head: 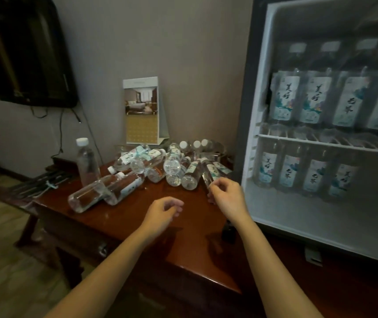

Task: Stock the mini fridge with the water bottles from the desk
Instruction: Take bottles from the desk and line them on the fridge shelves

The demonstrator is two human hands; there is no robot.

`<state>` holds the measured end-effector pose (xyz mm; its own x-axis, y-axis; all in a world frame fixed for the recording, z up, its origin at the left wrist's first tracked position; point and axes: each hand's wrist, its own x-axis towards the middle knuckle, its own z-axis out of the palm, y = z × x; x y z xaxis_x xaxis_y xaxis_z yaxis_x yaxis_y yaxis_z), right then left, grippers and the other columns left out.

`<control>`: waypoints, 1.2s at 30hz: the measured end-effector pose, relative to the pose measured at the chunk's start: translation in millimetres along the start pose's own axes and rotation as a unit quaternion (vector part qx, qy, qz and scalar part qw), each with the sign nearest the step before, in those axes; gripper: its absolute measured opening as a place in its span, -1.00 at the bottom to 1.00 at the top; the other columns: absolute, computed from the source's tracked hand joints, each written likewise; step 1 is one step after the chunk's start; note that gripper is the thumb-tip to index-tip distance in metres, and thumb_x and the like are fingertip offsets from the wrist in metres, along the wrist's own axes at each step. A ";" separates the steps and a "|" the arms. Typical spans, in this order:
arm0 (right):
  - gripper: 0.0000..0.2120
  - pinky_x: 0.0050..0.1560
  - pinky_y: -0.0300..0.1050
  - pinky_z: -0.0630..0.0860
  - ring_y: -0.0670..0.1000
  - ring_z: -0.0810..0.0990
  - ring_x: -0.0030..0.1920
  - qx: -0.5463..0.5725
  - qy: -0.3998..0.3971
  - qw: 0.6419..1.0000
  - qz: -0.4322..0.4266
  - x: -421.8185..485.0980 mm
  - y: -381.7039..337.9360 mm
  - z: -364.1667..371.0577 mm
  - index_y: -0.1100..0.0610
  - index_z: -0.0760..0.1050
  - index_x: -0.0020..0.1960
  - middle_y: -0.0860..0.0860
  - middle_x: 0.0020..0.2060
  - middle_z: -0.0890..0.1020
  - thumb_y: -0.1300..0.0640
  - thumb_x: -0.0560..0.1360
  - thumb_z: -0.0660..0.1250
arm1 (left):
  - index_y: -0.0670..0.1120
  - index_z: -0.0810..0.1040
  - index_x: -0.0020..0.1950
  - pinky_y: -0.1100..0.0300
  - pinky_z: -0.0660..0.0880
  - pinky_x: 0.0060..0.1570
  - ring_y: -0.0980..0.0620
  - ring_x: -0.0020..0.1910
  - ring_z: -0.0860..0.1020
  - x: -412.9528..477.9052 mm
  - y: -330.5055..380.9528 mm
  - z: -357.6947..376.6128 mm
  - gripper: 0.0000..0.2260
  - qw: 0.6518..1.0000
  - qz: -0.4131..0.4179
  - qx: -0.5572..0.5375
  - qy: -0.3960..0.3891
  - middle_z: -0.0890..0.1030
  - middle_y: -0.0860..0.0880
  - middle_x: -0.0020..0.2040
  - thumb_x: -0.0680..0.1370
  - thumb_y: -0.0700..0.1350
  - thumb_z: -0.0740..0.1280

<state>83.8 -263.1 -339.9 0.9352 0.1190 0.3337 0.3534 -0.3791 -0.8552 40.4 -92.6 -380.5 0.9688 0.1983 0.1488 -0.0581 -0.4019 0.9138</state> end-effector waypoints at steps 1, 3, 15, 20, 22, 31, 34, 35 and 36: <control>-0.86 -0.12 -0.04 0.53 0.00 0.60 -0.16 -0.054 -0.022 0.998 -0.017 3.6 -0.9 7.7 0.11 0.58 -0.08 0.04 -0.18 0.64 0.20 0.49 0.24 | 0.03 0.55 -0.11 0.29 0.43 -0.22 0.09 -0.18 0.54 -1.4 -5.9 -4.8 -0.74 1.000 -0.009 0.009 0.003 0.59 0.04 -0.17 0.57 -0.29 0.18; -0.67 0.14 -0.02 0.48 0.06 0.52 0.16 -0.173 -0.035 0.983 -0.047 16.6 3.1 23.6 0.13 0.47 0.25 0.08 0.15 0.56 0.21 0.50 0.21 | 0.06 0.55 -0.09 0.25 0.45 -0.16 0.07 -0.14 0.56 -3.8 -15.3 -13.4 -0.75 0.999 -0.026 0.027 0.009 0.60 0.04 -0.11 0.57 -0.27 0.19; -0.36 0.33 0.14 0.29 0.29 0.20 0.41 -0.315 -0.029 0.928 0.195 81.6 28.5 58.3 0.15 -0.01 0.51 0.30 0.44 0.09 0.13 0.54 0.23 | -0.01 0.54 0.06 0.34 0.44 -0.18 0.14 -0.10 0.54 0.1 -33.6 -44.4 -0.81 0.996 -0.054 0.070 0.000 0.57 0.06 -0.04 0.59 -0.22 0.19; -0.21 0.22 0.14 0.45 0.29 0.38 0.29 -0.234 -0.029 0.943 0.234 79.7 36.5 64.0 0.21 0.01 0.46 0.29 0.37 0.22 -0.01 0.44 0.38 | 0.03 0.54 0.01 0.21 0.48 0.03 0.13 -0.04 0.55 3.2 -37.4 -32.8 -0.78 0.996 -0.066 0.063 -0.017 0.57 0.04 -0.03 0.59 -0.25 0.17; -0.18 0.19 0.10 0.45 0.26 0.41 0.28 -0.234 -0.027 0.945 0.228 76.8 37.2 63.9 0.20 -0.03 0.48 0.26 0.33 0.34 0.01 0.44 0.38 | 0.06 0.54 -0.03 0.15 0.50 0.08 0.12 -0.03 0.55 7.1 -37.5 -25.4 -0.77 0.996 -0.069 0.055 -0.011 0.58 0.04 -0.03 0.59 -0.24 0.18; -0.40 0.05 0.04 0.49 0.21 0.49 0.18 -0.232 0.028 0.956 0.176 34.0 38.9 67.2 0.20 0.16 0.34 0.22 0.19 0.48 0.00 0.44 0.34 | -0.01 0.57 -0.05 0.24 0.37 -0.18 0.08 -0.18 0.49 26.2 -20.1 23.3 -0.80 0.992 -0.125 0.012 -0.009 0.60 -0.01 -0.12 0.61 -0.02 0.17; -0.35 0.14 0.00 0.48 0.16 0.45 0.22 -0.274 0.020 0.958 0.085 12.1 40.3 67.0 0.20 0.12 0.40 0.19 0.23 0.44 -0.04 0.47 0.31 | -0.07 0.57 -0.12 0.22 0.38 -0.12 0.06 -0.15 0.50 29.7 -7.6 40.0 -0.70 0.987 -0.143 -0.059 -0.045 0.59 -0.04 -0.11 0.61 0.06 0.14; -0.33 0.18 -0.01 0.45 0.15 0.42 0.24 -0.288 0.013 0.956 0.053 5.3 40.8 66.9 0.20 0.08 0.44 0.18 0.26 0.41 -0.03 0.49 0.30 | -0.07 0.58 -0.11 0.20 0.41 -0.05 0.04 -0.09 0.53 29.3 -5.3 44.8 -0.68 0.984 -0.145 -0.089 -0.055 0.61 -0.05 -0.08 0.60 0.09 0.15; -0.32 0.21 -0.02 0.42 0.14 0.39 0.26 -0.301 0.003 0.953 0.027 -0.9 40.9 66.4 0.20 0.05 0.47 0.16 0.28 0.38 -0.01 0.50 0.30 | -0.06 0.59 -0.03 0.19 0.43 0.00 0.04 -0.03 0.56 28.2 -3.4 48.5 -0.69 0.981 -0.147 -0.113 -0.057 0.63 -0.05 -0.03 0.58 0.12 0.17</control>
<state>99.0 -217.8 -401.5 0.9506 0.0798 0.2999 0.2250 -0.8427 -0.4892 79.6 -129.0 -397.7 0.9717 0.1700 -0.1643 0.1876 -0.1319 0.9733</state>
